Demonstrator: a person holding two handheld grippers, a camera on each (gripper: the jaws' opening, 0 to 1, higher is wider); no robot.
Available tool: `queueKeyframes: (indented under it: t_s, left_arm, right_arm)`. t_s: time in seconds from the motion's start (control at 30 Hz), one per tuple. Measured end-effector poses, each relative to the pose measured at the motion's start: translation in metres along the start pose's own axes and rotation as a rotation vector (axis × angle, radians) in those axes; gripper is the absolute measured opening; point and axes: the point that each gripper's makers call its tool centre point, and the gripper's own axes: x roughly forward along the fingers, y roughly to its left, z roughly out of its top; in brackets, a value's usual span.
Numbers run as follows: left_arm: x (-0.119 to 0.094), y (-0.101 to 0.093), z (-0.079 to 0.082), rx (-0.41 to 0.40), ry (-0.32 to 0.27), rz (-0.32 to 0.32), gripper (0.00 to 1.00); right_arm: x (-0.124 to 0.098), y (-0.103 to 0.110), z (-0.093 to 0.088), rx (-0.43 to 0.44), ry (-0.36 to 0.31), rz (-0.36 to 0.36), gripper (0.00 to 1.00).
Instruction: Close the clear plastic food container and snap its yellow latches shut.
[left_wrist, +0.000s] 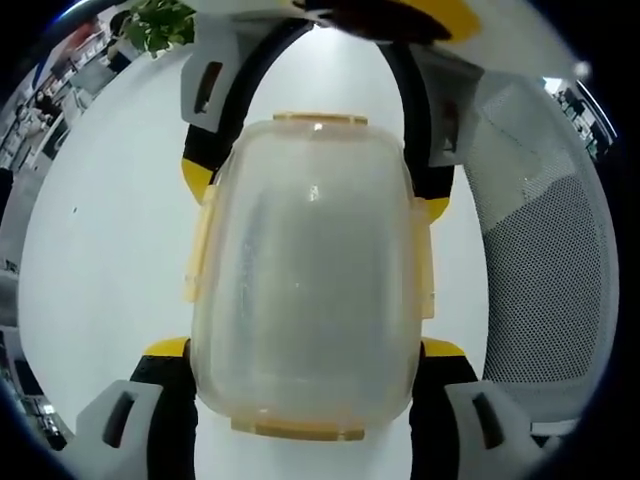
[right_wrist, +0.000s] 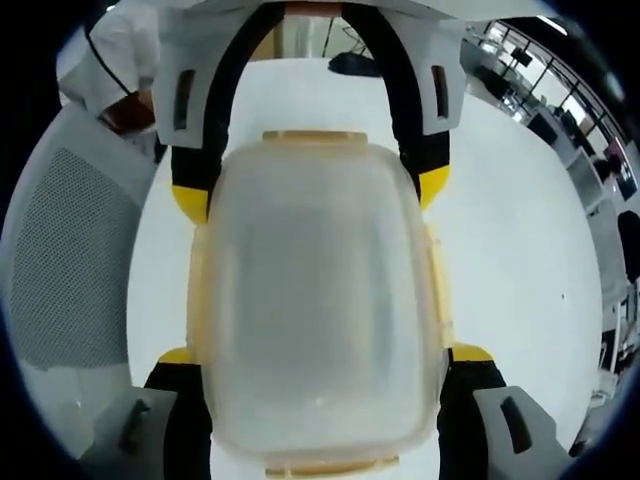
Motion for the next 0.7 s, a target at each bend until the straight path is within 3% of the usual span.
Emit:
queueKeyframes:
  t_s: [0.7]
  left_arm:
    - [0.004, 0.016, 0.004, -0.019, 0.008, -0.010, 0.92]
  right_arm:
    - [-0.002, -0.015, -0.001, -0.001, -0.023, 0.004, 0.96]
